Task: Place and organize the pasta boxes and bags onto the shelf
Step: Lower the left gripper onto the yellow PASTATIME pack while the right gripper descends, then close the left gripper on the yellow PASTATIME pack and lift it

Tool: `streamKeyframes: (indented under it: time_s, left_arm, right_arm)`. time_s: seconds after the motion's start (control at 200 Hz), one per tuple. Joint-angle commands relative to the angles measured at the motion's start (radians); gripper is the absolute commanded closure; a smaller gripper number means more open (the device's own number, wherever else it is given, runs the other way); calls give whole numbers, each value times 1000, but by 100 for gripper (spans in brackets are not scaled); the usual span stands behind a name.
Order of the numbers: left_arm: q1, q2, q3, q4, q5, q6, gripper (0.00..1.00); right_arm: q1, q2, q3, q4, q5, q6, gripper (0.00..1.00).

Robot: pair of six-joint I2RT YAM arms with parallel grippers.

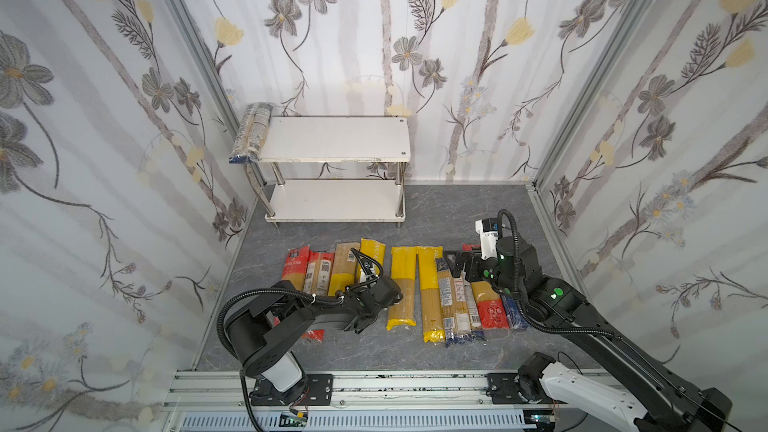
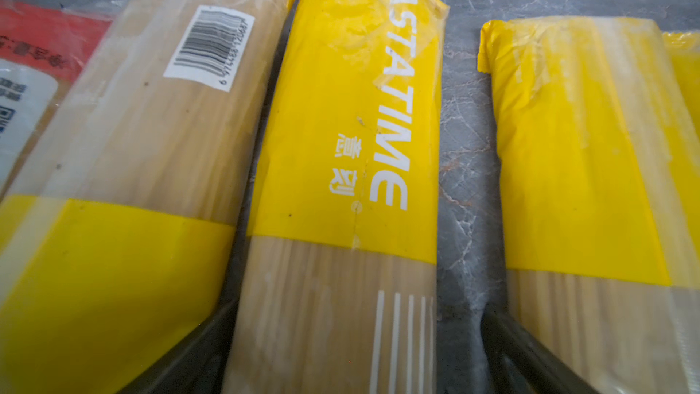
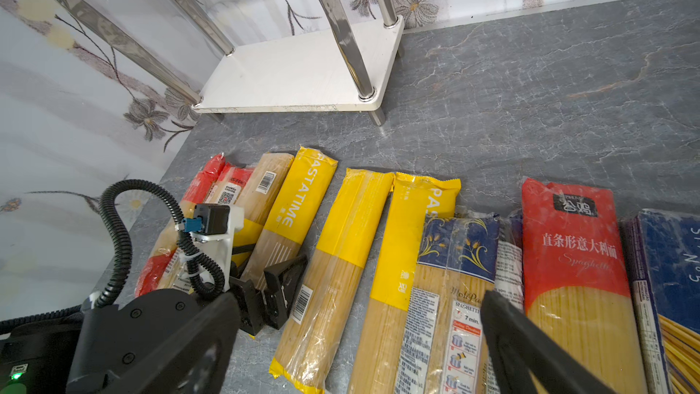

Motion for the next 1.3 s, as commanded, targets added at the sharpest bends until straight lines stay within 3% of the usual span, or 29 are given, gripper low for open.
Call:
streamKeyframes:
  time_s: [0.0, 0.33, 0.5, 0.769, 1.069, 1.294]
  left_arm:
    - [-12, 10, -20, -57, 186, -71, 2]
    - [-68, -142, -150, -63, 187, -141, 2]
    - [-83, -194, -178, -63, 186, -152, 2]
    - [-83, -159, -181, -63, 181, -156, 2]
    - [-124, -129, -231, -73, 170, -206, 3]
    - [-133, -84, -230, -73, 187, -218, 26]
  right_arm:
    - [0, 6, -10, 56, -1, 9, 0]
    - [5, 13, -24, 70, -30, 34, 0]
    - [70, 1, -53, 96, -42, 75, 0]
    - [245, 27, -76, 180, -64, 141, 0]
    - [254, -22, -102, 177, -69, 136, 0]
    - [253, -47, -92, 156, -64, 124, 0]
